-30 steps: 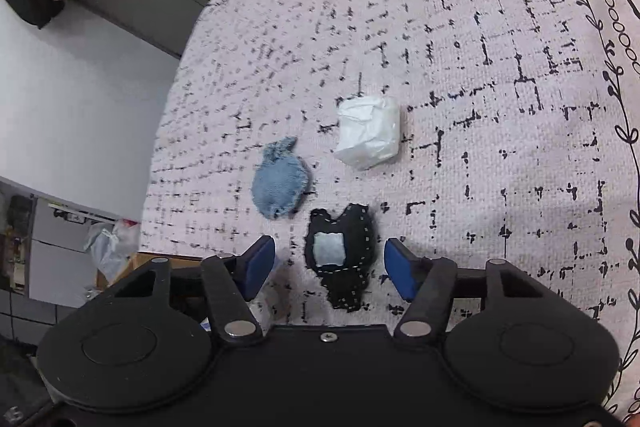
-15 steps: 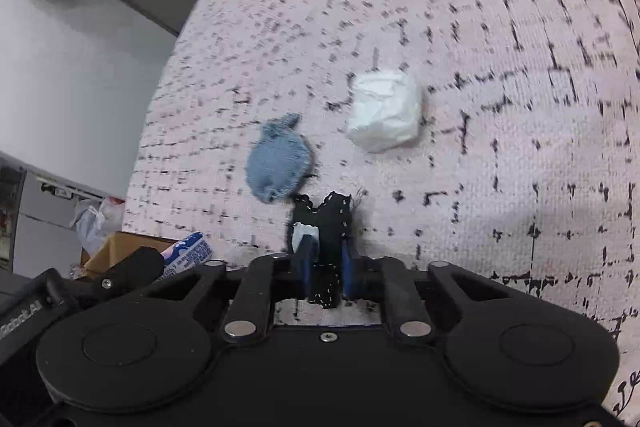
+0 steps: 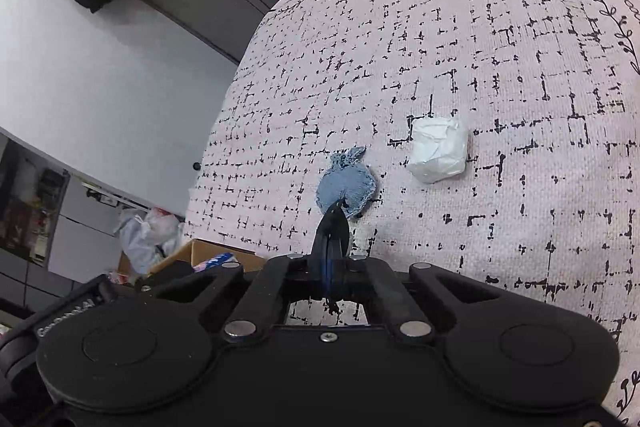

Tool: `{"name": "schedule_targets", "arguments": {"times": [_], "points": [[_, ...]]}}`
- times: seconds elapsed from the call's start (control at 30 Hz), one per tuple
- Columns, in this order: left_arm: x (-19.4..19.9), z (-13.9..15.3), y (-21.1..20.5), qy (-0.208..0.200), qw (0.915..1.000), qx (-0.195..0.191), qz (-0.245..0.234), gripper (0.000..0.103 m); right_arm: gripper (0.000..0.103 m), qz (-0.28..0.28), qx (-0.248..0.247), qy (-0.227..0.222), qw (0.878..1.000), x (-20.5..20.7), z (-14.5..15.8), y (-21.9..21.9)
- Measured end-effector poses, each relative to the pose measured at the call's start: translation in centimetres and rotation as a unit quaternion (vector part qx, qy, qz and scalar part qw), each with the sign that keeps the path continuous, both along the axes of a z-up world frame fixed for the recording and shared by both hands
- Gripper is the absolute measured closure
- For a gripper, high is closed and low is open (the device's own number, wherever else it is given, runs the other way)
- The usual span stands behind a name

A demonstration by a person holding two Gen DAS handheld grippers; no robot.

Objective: Organize soft objects
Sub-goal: 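Carry the tissue pack in the left tool and felt piece in the right tool over the box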

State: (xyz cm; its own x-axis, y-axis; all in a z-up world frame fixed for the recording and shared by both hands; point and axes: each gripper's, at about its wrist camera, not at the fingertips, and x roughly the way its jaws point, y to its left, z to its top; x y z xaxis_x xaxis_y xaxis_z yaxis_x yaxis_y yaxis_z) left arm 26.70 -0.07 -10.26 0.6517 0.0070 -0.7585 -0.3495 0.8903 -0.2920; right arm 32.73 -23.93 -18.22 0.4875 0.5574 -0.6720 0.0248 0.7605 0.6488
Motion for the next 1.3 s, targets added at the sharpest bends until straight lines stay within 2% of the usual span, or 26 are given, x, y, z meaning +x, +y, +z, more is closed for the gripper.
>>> {"name": "schedule_targets", "arguments": {"times": [0.4, 0.73, 1.0, 1.3], "points": [[-1.2, 2.5, 0.6, -0.023, 0.9996, 0.007, 0.018, 0.053, 0.103, -0.008, 0.056, 0.002, 0.998, -0.6, 0.4, -1.7], [-2.4, 3.6, 4.2, -0.030, 0.9989, 0.007, 0.036, 0.053, 0.103, 0.029, 0.066, -0.038, 0.997, -1.4, 3.3, 0.8], [-4.0, 2.9, 7.9, -0.021, 0.9974, -0.002, 0.069, 0.053, 0.103, 0.064, 0.066, -0.064, 0.994, -2.4, 4.8, 3.7], [-5.0, 1.1, 10.8, 0.003, 0.9965, -0.026, 0.079, 0.053, 0.103, 0.109, 0.064, -0.094, 0.988, -4.2, 7.0, 6.9]]}}
